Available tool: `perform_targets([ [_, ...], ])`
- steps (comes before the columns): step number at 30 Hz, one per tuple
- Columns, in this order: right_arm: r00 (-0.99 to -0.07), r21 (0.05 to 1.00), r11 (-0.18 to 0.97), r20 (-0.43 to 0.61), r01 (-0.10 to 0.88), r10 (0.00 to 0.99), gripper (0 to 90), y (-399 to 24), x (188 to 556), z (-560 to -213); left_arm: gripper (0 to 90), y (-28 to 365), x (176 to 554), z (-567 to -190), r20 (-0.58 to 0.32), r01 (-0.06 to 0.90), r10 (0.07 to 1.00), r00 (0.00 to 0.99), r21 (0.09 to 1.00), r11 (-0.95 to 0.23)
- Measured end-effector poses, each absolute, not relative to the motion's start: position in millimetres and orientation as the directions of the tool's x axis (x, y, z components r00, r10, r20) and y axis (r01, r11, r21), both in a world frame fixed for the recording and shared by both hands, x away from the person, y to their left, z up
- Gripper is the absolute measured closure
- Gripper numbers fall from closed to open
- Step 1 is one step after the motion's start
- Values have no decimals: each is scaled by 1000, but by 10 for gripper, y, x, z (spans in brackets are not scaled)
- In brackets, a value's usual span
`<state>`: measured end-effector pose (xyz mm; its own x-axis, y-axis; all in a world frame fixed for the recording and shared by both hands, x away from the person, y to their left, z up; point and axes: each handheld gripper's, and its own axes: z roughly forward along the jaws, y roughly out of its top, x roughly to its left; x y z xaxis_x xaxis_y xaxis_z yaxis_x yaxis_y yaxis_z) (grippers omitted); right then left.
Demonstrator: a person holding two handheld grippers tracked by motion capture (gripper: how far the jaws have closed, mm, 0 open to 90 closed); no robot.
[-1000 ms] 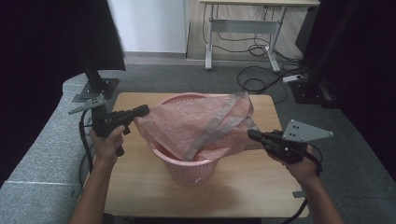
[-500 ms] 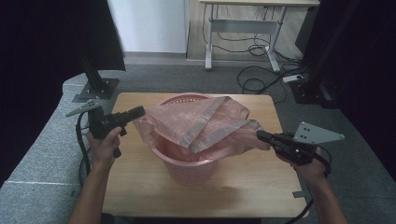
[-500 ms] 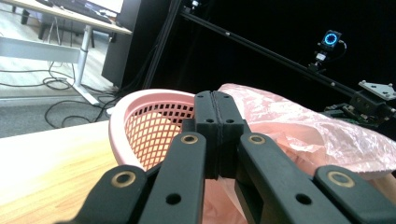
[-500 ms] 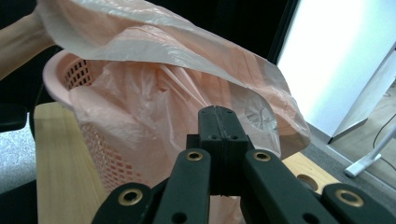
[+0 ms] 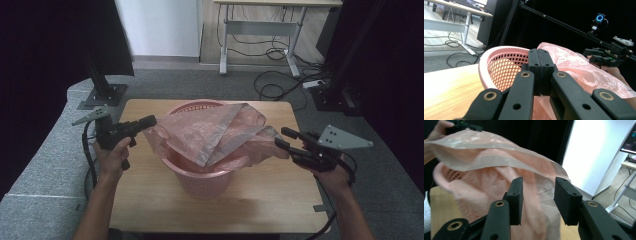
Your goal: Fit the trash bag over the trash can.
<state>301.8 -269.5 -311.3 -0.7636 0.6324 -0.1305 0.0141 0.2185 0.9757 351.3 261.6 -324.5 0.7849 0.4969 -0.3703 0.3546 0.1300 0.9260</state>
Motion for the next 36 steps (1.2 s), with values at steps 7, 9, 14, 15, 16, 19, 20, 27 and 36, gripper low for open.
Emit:
perform_targets([
  [7,-745,969,232,-93,85,660,524,-2632,3390,-3119,897,2620,3541,-3291,-376,365,498,781,923,124],
  [9,-743,971,221,-78,96,665,520,-2632,3457,-3111,897,2626,3541,-3298,-375,366,499,781,923,121],
  [14,-726,974,207,-77,92,683,512,-2639,3506,-3027,897,2622,3532,-3304,-369,365,502,782,925,111],
  [15,-725,975,203,-76,89,685,509,-2641,3502,-3005,897,2619,3530,-3304,-367,363,501,784,925,110],
  [16,-724,976,201,-78,85,685,507,-2643,3498,-2986,897,2616,3526,-3304,-366,363,502,784,925,108],
  [19,-709,976,201,-87,79,700,506,-2651,3492,-2932,897,2613,3522,-3304,-365,364,503,783,925,105],
  [20,-707,976,203,-89,79,701,506,-2654,3497,-2917,897,2611,3524,-3304,-365,365,504,783,925,104],
  [27,-711,961,240,-74,136,700,502,-2622,3648,-2995,897,2589,3534,-3310,-363,370,502,785,925,91],
  [36,-793,948,269,-29,172,609,392,-2419,3606,-3207,897,2605,3523,-3346,-368,379,501,783,922,86],
])
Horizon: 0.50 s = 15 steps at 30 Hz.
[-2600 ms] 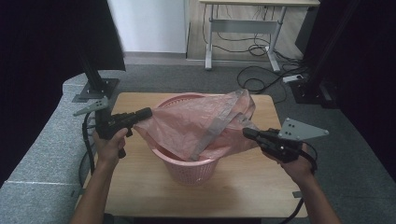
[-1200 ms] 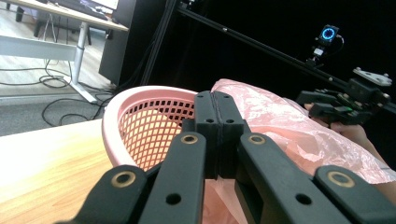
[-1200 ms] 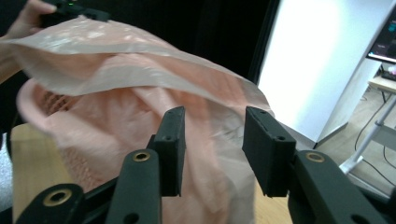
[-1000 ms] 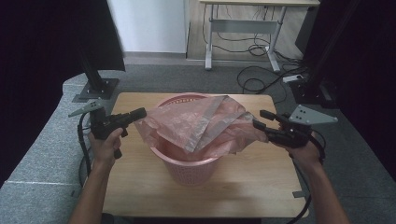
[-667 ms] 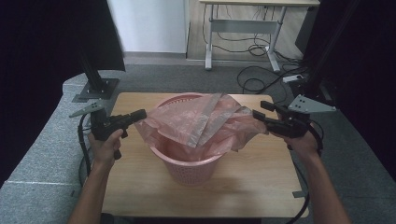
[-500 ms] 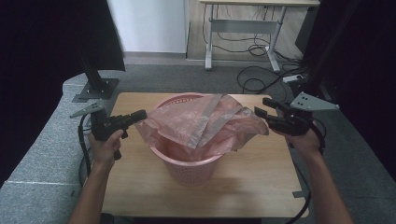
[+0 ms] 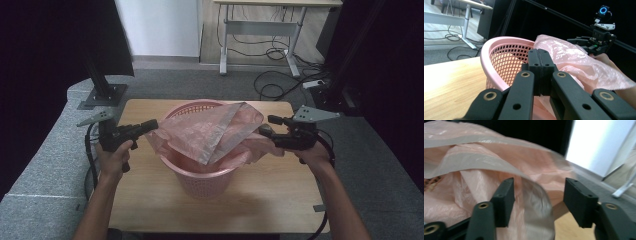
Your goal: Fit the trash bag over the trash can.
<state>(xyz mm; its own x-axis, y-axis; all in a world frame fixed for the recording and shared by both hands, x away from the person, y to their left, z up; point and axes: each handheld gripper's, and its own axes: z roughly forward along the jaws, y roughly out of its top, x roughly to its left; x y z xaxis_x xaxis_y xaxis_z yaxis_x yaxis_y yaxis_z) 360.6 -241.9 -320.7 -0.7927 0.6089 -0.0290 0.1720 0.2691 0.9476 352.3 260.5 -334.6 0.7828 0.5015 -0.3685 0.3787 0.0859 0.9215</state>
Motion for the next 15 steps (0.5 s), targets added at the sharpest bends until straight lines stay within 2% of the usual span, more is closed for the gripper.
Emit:
perform_targets([
  [3,-803,947,270,-21,176,595,423,-2374,3606,-3247,897,2606,3510,-3353,-368,378,502,783,922,86],
  [7,-859,946,283,-10,158,512,734,-2307,3533,-3270,897,2622,3499,-3368,-369,379,505,781,921,87],
  [9,-875,951,282,-24,130,483,810,-2261,3438,-3255,897,2647,3497,-3381,-373,381,505,778,920,92],
  [15,-916,960,270,-46,69,398,854,-2166,3082,-3261,897,2732,3451,-3424,-385,389,504,773,915,103],
])
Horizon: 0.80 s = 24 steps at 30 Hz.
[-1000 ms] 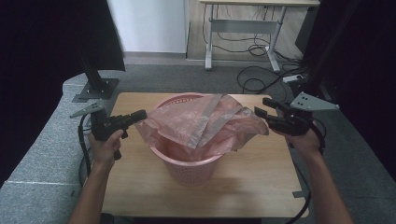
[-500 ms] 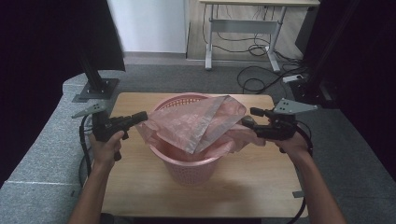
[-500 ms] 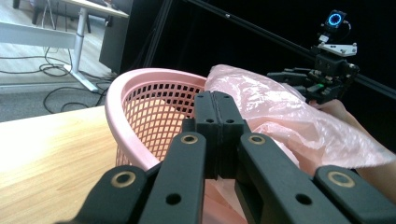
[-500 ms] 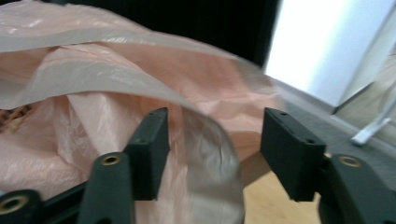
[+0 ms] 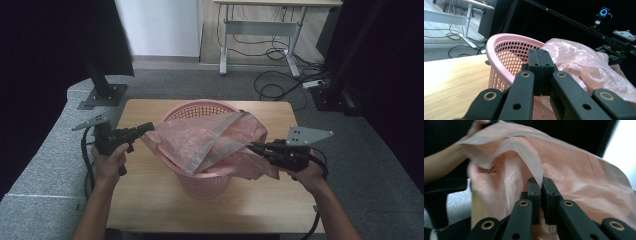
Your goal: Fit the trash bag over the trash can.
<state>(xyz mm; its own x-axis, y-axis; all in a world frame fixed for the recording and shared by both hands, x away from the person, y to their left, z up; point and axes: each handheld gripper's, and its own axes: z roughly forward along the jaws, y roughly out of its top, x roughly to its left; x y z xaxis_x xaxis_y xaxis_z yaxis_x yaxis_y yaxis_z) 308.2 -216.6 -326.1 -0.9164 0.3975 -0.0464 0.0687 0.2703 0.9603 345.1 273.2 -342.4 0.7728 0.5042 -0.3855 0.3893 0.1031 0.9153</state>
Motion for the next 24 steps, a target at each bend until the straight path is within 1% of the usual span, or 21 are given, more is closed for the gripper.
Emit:
perform_targets([
  [5,-920,964,266,-101,4,379,853,-2161,2829,-3346,897,2773,3403,-3439,-391,396,495,776,913,101],
  [8,-920,961,277,-125,-18,373,855,-2150,2736,-3425,896,2785,3380,-3456,-387,398,497,777,913,88],
  [14,-924,968,250,-114,-20,366,877,-2148,2661,-3620,894,2810,3343,-3515,-391,409,493,778,910,76],
  [16,-929,971,239,-114,-28,351,880,-2133,2630,-3667,893,2817,3333,-3546,-398,416,490,776,906,76],
  [20,-941,960,273,-148,-63,304,887,-2041,2565,-3760,892,2837,3337,-3616,-413,433,476,776,898,74],
  [24,-955,951,304,-147,-63,260,888,-1925,2551,-3888,892,2857,3356,-3661,-431,447,455,779,891,79],
])
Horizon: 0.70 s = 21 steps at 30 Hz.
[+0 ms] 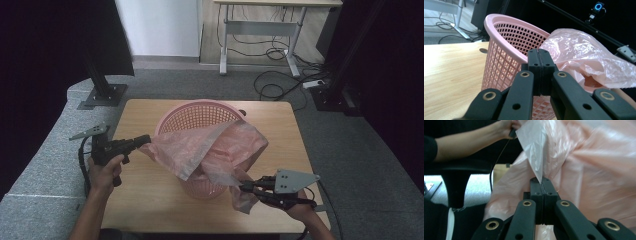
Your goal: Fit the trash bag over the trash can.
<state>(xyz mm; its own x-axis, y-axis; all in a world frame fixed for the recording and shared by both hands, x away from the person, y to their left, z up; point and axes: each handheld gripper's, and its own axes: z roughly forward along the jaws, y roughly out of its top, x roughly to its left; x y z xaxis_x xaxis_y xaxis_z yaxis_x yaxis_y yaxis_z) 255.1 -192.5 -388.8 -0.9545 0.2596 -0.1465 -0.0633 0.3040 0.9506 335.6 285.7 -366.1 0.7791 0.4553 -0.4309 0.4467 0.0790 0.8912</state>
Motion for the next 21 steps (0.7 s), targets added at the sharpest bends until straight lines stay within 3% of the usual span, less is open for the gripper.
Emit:
perform_targets([
  [15,-971,914,406,-115,-20,211,895,-1632,2670,-4275,892,2846,3356,-3694,-427,453,441,789,890,50],
  [21,-972,885,466,-129,-24,196,895,-1468,2685,-4414,896,2936,3360,-3731,-455,466,435,777,880,89],
])
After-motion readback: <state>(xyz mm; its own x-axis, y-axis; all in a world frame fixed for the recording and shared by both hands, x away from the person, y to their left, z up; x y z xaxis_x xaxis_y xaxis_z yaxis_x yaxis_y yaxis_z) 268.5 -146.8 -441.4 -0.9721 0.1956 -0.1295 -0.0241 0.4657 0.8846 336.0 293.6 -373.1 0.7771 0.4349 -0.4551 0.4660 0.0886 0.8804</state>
